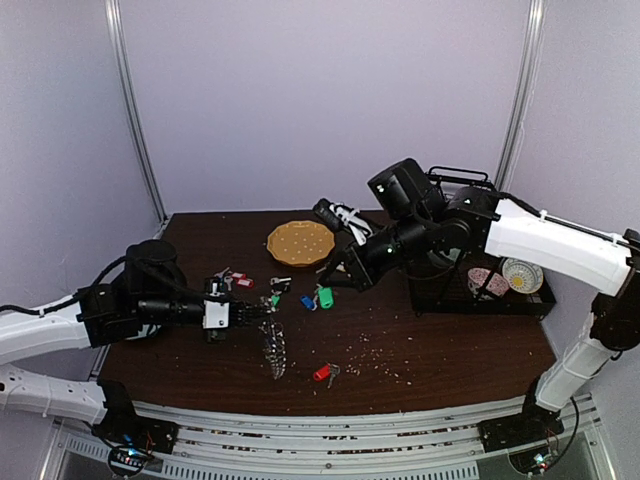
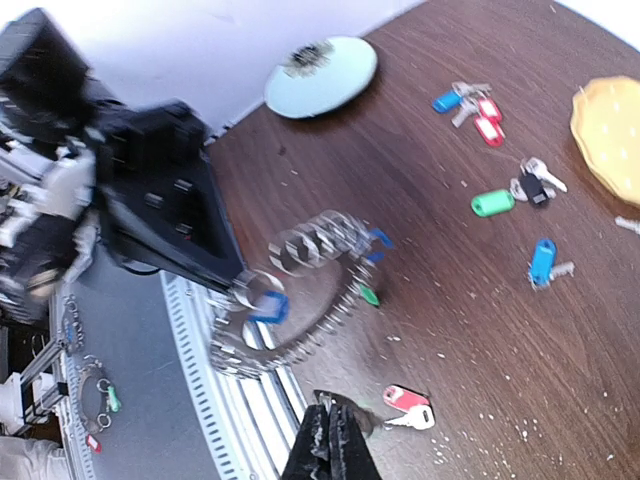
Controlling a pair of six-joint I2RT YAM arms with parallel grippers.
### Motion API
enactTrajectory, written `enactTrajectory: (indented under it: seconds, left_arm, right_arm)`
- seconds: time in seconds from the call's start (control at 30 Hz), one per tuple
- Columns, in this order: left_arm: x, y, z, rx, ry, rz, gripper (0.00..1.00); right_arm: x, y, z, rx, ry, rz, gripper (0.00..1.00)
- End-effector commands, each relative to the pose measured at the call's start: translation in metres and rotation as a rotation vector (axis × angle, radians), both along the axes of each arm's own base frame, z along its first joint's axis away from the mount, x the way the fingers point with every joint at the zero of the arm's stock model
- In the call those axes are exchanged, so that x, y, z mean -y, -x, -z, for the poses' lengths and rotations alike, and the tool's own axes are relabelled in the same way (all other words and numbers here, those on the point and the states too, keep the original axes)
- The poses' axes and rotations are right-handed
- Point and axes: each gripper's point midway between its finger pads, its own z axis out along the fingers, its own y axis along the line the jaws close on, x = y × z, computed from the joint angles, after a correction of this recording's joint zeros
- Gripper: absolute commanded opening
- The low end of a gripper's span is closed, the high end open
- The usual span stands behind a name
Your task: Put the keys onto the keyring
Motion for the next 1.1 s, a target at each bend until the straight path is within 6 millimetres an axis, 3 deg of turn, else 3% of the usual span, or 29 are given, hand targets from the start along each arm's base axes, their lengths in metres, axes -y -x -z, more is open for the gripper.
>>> enactTrajectory:
  seconds: [0.0, 0.1, 0.3, 0.77, 0.93, 1.07]
  left_arm:
    - [0.013, 0.002, -0.029, 0.084, 0.067, 0.029, 0.0]
    - [0.016, 0.001, -0.029, 0.101, 0.057, 0.026, 0.0]
    - [0.02, 0.01, -0.036, 0.173, 0.051, 0.044, 0.0]
    - [0.028, 0.003, -0.03, 0.273, 0.002, 0.007, 0.0]
    - [0.028, 0.007, -0.031, 0.279, 0.029, 0.02, 0.0]
    - [0.029, 0.004, -0.029, 0.268, 0.025, 0.009, 0.0]
  right_arm:
    - [0.007, 0.006, 0.005, 0.009, 0.055, -0.005, 0.0]
    - [0.004, 0.013, 0.003, 0.013, 0.044, -0.037, 0.0]
    - [-0.015, 0.048, -0.015, 0.049, 0.006, -0.191, 0.0]
    - [-0.031, 0.055, 0.008, 0.023, 0.072, -0.233, 0.0]
    - [-0.032, 0.037, 0.018, 0.034, 0.151, -0.154, 0.0]
    - [-0.039, 0.045, 0.019, -0.017, 0.135, -0.181, 0.0]
